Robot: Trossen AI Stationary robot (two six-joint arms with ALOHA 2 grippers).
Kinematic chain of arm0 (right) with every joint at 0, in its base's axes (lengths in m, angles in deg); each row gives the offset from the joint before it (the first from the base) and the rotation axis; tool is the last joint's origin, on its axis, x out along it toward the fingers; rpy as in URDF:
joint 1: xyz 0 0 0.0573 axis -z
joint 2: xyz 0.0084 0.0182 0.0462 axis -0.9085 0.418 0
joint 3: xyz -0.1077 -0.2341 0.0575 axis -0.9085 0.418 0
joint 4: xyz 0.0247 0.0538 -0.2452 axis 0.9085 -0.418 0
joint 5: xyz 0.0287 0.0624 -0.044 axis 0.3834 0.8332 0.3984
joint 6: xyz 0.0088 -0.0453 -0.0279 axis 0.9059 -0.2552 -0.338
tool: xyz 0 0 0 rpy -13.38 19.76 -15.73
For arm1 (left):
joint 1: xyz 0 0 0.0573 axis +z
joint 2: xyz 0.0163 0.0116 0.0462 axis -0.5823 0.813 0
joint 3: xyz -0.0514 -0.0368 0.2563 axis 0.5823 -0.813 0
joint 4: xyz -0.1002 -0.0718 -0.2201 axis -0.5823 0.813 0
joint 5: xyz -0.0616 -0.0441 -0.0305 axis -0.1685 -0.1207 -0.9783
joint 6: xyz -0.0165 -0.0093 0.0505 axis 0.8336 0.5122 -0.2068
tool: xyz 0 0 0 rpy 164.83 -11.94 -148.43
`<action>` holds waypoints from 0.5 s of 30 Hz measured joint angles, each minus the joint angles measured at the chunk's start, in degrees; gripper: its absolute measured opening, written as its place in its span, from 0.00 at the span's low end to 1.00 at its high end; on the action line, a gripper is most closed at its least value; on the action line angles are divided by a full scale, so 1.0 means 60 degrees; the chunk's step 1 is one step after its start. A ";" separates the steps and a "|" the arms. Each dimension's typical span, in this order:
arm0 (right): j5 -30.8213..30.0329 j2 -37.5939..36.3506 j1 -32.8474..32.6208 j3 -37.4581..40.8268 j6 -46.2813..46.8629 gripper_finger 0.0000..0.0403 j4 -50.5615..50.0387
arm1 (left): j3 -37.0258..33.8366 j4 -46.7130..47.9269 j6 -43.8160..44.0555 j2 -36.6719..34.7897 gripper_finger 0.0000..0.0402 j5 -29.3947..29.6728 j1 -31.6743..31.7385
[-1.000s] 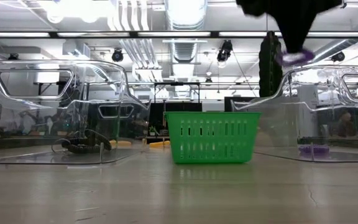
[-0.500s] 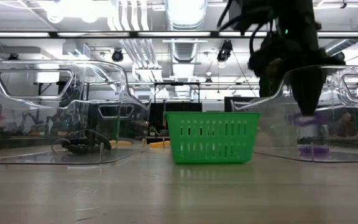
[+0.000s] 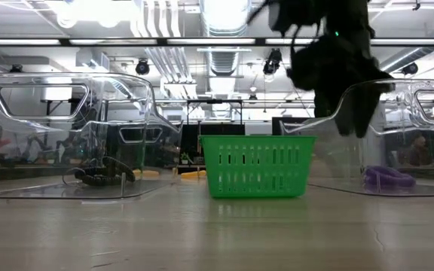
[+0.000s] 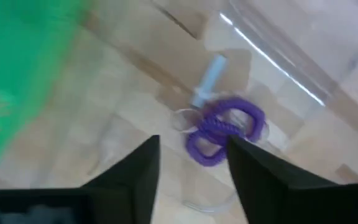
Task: Sort spring keychains
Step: Put the violet spring keychain into the right transparent bin
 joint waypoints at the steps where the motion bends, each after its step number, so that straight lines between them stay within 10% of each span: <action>1: -0.0035 0.0000 -0.0004 -0.0198 -0.0132 0.49 -0.0016 | -0.0096 -0.0065 0.0002 0.0034 0.34 0.0197 -0.0148; 15: -0.0213 -0.0015 -0.0121 -0.3244 -0.1134 0.59 -0.0334 | -0.3623 -0.1987 0.1958 0.1124 0.34 0.0494 -0.0990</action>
